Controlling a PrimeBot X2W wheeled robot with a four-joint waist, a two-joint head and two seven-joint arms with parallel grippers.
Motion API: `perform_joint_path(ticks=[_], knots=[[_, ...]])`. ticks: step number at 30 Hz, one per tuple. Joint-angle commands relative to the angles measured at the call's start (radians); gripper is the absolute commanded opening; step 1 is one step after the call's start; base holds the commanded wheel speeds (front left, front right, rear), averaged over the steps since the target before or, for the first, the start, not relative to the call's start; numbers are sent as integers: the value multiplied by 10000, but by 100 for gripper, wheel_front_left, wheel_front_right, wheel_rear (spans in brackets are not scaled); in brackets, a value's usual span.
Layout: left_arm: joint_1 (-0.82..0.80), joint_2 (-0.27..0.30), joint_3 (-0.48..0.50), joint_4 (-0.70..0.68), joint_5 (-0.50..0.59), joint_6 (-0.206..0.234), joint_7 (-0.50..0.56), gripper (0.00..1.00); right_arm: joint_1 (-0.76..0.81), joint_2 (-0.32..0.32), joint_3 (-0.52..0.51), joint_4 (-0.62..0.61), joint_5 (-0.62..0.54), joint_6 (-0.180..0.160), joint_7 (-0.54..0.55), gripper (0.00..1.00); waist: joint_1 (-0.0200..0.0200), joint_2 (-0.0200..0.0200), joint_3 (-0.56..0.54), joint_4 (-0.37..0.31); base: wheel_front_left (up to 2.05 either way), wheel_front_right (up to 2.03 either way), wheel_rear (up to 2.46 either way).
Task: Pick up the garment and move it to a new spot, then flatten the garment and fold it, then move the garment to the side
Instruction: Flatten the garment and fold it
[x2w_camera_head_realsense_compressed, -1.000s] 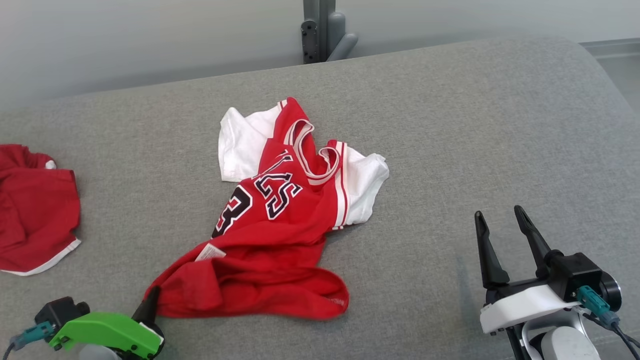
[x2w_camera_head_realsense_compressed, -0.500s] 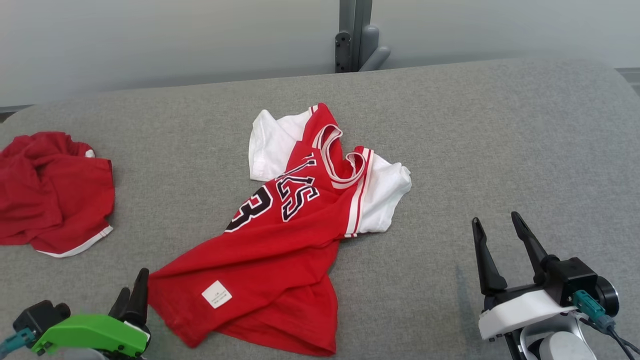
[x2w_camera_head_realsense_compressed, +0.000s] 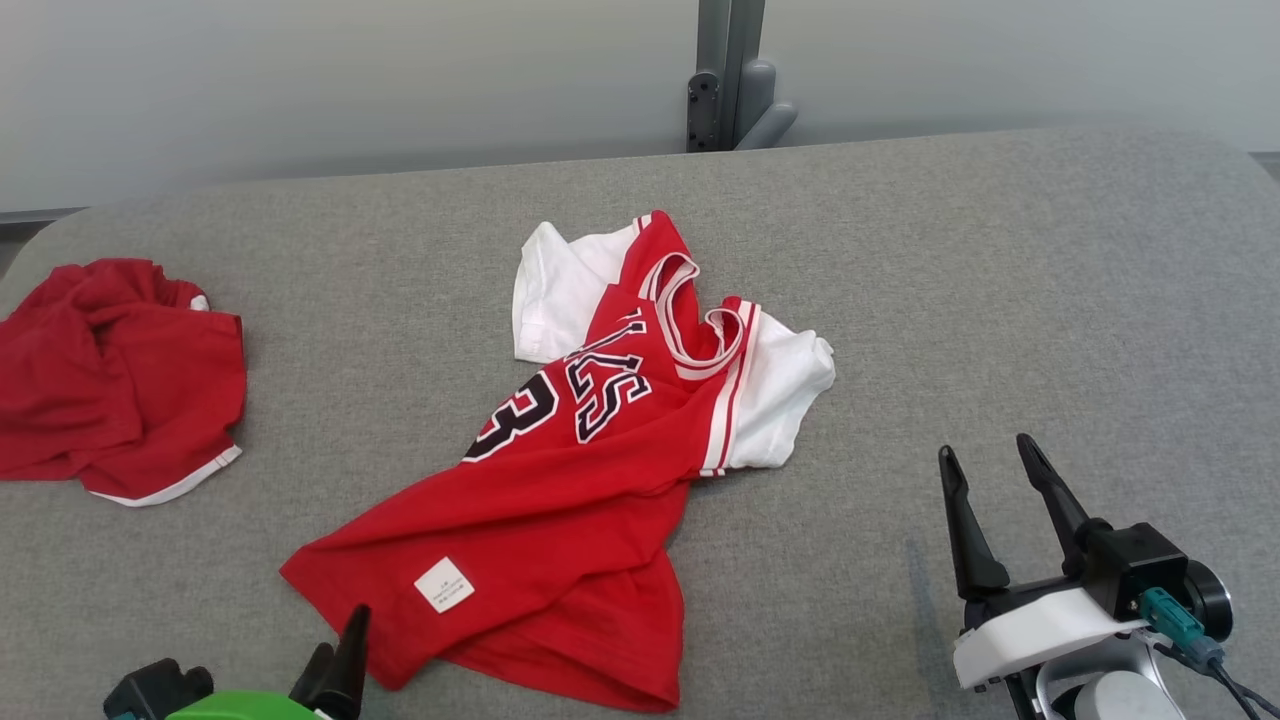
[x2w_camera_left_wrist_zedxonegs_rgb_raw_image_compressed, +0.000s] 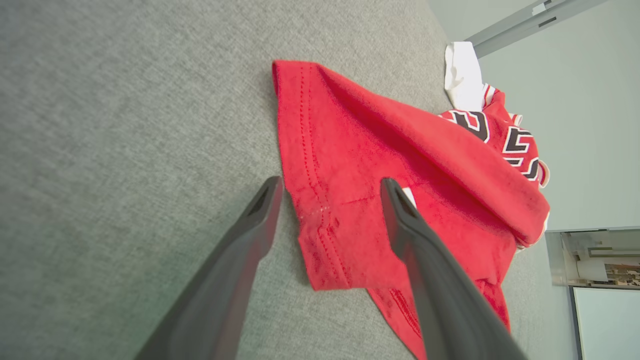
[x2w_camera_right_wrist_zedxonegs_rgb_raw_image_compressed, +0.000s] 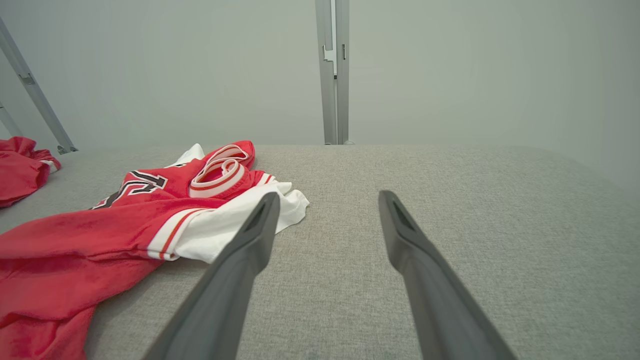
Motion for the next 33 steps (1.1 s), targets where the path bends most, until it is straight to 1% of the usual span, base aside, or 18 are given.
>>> perform_joint_path(ticks=[1, 4, 5, 6, 10, 11, 13, 14, 15, 16, 19, 23, 28, 33], knots=[[57, -81, -71, 78, 113, 126, 31, 100, -69, -22, 32, 14, -18, -7, -2, 100, 0, 0, 12, -43, 0, 0, 0], [-49, -214, -290, 347, 245, 246, 95, 100, -122, -24, 44, 4, -81, -7, -2, 100, 0, 0, 85, -118, 0, 0, 0], [-99, -108, -426, 468, 486, 294, 91, 100, -120, -24, 40, -5, -103, -7, -2, 100, 0, 0, 107, -140, 0, 0, 0], [-165, -18, -504, 631, 599, 276, 14, 100, -125, -22, 37, -10, -115, -7, -2, 100, 0, 0, 132, -163, 0, 0, 0], [-342, -111, -556, 1019, 650, 64, -128, 100, -143, -21, -24, -34, -107, -7, -2, 100, 0, 0, 197, -218, 0, 0, 0], [-392, -101, -586, 1089, 679, 8, -115, 97, -148, -22, -33, -39, -110, -7, -2, 100, 0, 0, 208, -222, 0, 0, 0], [-461, -71, -610, 1162, 761, -77, -197, 48, -139, -22, -32, -51, -104, -7, -2, 100, 0, 0, 230, -227, 0, 0, 0], [-510, -61, -621, 1232, 787, -113, -227, 35, -141, -22, -25, -54, -93, -7, -2, 100, 0, 0, 240, -228, 0, 0, 0], [-577, -42, -633, 1284, 839, -165, -256, 5, -148, -22, -14, -51, -76, -7, -2, 100, 0, 0, 247, -229, 0, 0, 0], [-629, -50, -622, 1336, 870, -178, -350, 0, -156, -22, -7, -41, -56, -7, -2, 100, 0, 0, 245, -229, 0, 0, 0], [-727, -45, -638, 1401, 876, -265, -439, 0, -161, -22, 24, -9, -7, -7, -2, 100, 0, 0, 224, -231, 0, 0, 0], [-791, 107, -566, 1316, 956, -322, -596, 0, -112, -22, 20, 2, 22, -7, -2, 100, 0, 0, 169, -227, 0, 0, 0], [-765, 348, -394, 642, 1129, -105, -774, 0, -59, -22, -12, 17, 24, -7, -2, 100, 0, 0, 94, -225, 0, 0, 0], [-998, 881, -158, -466, 1340, 167, -665, 0, -89, -24, -5, 14, 78, -7, -2, 100, 0, 0, 34, -266, 0, 0, 0]])
